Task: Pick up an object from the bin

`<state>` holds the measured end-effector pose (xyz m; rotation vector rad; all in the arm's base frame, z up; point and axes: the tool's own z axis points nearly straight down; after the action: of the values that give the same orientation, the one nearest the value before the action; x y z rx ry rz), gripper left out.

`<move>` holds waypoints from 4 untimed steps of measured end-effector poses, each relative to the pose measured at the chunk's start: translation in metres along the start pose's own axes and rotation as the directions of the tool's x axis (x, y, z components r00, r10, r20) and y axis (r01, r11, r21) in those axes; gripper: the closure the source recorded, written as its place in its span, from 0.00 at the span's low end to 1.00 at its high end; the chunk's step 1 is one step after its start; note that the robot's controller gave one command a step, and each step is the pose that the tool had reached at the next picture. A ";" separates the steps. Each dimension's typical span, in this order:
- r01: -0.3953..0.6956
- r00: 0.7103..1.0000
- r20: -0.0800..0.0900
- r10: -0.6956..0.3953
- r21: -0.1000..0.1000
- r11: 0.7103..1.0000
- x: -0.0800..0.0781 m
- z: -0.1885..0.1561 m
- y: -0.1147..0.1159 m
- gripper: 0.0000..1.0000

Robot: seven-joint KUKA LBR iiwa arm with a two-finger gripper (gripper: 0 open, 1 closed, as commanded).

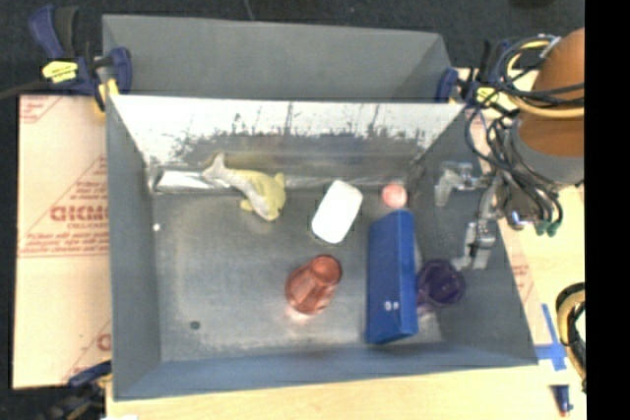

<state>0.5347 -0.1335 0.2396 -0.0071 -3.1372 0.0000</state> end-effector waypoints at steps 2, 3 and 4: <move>0.024 1.000 0.015 -0.024 0.004 1.000 -0.019 0.053 0.037 0.00; 0.099 0.995 0.019 -0.099 0.007 0.995 -0.022 0.120 0.037 0.00; -0.044 0.999 0.016 0.044 0.002 0.999 -0.015 0.071 0.094 0.00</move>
Offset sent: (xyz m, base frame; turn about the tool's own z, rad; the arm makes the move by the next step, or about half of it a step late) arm 0.0329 0.0769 -0.1173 -0.0470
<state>0.5495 -0.0395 0.1684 -0.0765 -3.1524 0.0035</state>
